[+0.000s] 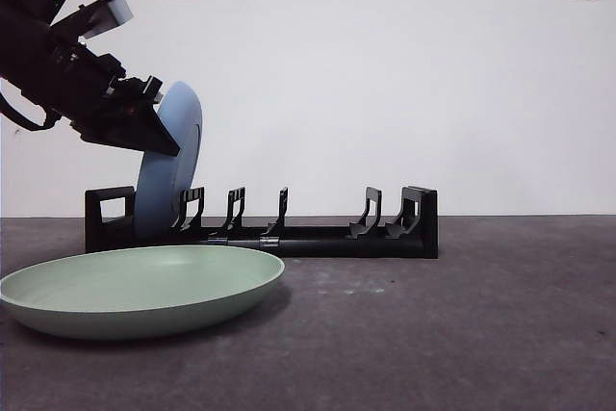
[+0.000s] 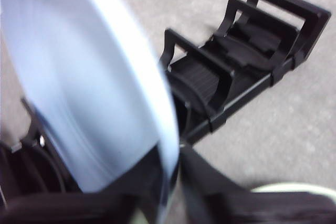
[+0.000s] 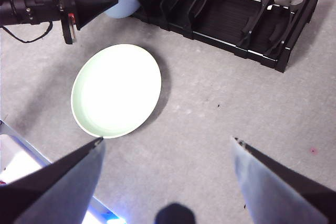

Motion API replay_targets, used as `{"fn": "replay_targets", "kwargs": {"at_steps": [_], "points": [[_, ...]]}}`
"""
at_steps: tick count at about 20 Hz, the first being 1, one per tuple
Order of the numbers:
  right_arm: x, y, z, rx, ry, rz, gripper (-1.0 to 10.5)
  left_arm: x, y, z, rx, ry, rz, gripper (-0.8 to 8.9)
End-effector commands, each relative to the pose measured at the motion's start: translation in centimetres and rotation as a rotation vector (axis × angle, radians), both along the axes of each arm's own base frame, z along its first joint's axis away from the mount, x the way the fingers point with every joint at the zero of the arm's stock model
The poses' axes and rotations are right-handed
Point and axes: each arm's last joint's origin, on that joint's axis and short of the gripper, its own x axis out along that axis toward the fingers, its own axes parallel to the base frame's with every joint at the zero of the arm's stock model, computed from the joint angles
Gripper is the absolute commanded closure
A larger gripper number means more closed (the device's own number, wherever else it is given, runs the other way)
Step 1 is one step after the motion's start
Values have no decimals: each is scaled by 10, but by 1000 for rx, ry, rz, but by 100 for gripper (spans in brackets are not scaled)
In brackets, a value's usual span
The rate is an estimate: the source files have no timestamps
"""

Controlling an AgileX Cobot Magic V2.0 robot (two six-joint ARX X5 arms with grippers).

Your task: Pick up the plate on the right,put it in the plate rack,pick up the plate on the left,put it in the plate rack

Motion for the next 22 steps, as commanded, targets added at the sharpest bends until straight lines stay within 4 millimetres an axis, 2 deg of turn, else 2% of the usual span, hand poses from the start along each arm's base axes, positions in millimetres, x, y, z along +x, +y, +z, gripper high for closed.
{"fn": "replay_targets", "kwargs": {"at_steps": [1,7,11,13,16,20,22], "points": [[2,1,-3,-12,5,7,541,0,0,-3,6,13,-7,610],[5,1,-8,-56,27,2,541,-5,0,6,2,9,-7,610],[7,2,-9,-57,24,4,541,-19,2,27,-2,-15,-10,610],[11,3,-11,-58,33,5,541,-33,5,44,-6,-37,-10,583],[22,7,-17,-40,48,14,541,-64,11,76,-3,-91,-16,583],[46,21,-31,4,85,43,541,-122,22,117,50,-220,-50,580],[60,35,-44,-4,110,72,541,-155,28,130,67,-264,-58,461]]}}
